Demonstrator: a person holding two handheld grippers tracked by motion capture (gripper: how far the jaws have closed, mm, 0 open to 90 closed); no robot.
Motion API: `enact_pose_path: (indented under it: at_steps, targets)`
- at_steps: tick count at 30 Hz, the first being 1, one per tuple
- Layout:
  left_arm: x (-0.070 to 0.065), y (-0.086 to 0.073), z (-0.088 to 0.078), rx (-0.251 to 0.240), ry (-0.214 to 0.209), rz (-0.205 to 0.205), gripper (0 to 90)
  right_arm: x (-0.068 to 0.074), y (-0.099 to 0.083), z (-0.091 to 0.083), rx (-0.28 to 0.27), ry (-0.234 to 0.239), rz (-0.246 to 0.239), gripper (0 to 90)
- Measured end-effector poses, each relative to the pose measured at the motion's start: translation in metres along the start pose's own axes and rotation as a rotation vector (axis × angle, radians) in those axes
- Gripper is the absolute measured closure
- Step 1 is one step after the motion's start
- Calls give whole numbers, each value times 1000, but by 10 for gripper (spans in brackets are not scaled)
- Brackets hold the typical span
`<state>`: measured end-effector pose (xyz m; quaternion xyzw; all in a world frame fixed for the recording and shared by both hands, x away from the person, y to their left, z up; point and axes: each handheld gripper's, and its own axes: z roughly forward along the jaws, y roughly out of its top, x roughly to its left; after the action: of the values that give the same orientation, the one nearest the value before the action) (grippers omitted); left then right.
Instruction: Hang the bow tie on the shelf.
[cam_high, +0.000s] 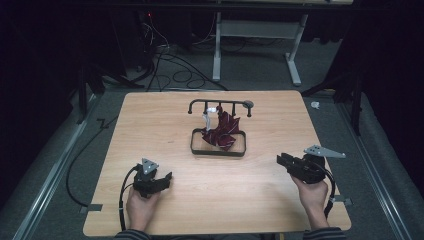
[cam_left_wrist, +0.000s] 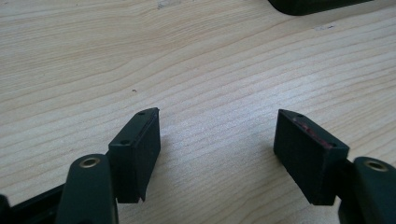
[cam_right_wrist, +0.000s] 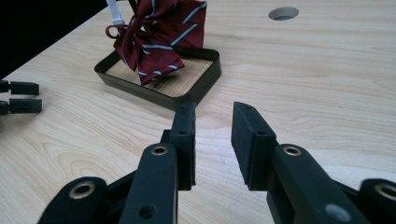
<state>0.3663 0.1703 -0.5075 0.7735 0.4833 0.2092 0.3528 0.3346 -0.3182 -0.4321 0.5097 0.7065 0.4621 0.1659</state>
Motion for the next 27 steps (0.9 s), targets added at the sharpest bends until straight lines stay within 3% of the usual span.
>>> enact_pose_path:
  at_steps: [6, 11, 20, 27]
  targets:
    - [0, 0, 0, 0, 0, 0, 322, -1, -7, 8, 23, -5, 7, 721]
    - [0, 0, 0, 1, -1, 0, 322, 0, -11, 16, 44, -31, -17, 721]
    - [0, 0, 0, 0, 0, 0, 322, 0, -26, 40, 113, -53, -26, 715]
    - [0, 0, 0, 0, -1, 0, 322, 0, -35, 57, 154, -100, -55, 685]
